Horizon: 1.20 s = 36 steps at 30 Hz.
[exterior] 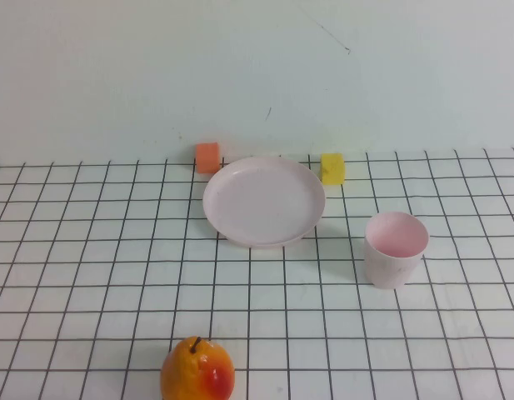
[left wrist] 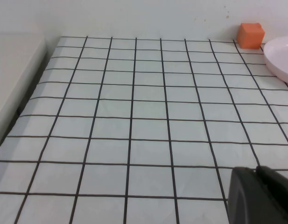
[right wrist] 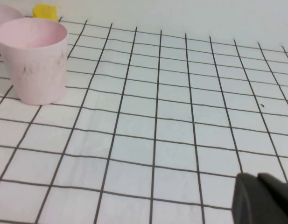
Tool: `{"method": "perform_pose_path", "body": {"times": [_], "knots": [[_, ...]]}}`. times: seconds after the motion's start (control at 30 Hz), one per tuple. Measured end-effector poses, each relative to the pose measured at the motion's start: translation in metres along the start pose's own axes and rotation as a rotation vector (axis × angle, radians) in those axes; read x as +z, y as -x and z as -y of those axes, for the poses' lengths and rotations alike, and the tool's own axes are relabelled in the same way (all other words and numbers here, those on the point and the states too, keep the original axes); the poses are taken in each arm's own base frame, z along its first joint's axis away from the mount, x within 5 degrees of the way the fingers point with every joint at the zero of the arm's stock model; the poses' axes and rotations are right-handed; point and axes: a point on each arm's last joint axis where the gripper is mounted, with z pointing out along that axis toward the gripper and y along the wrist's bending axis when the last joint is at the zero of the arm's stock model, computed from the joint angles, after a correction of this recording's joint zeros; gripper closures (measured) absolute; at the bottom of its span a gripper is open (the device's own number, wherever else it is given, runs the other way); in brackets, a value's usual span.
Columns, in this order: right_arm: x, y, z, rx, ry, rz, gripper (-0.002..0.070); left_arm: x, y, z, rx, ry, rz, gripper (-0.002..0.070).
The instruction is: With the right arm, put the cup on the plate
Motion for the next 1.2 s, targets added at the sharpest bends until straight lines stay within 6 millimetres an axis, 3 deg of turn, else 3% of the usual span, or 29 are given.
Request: {"method": "perform_pose_path", "body": {"times": [0.6,1.0,1.2], "knots": [[0.000,0.002,0.000,-0.021,-0.002,0.019,0.0678,0.000,0.000,0.000,0.000,0.000,0.000,0.0678],[-0.008,0.037,0.006,-0.016,-0.075,0.420,0.0678,0.000,0.000,0.000,0.000,0.000,0.000,0.0678],[-0.013,0.046,0.008,-0.014,-0.098,0.538,0.0678,0.000,0.000,0.000,0.000,0.000,0.000,0.0678]]}}
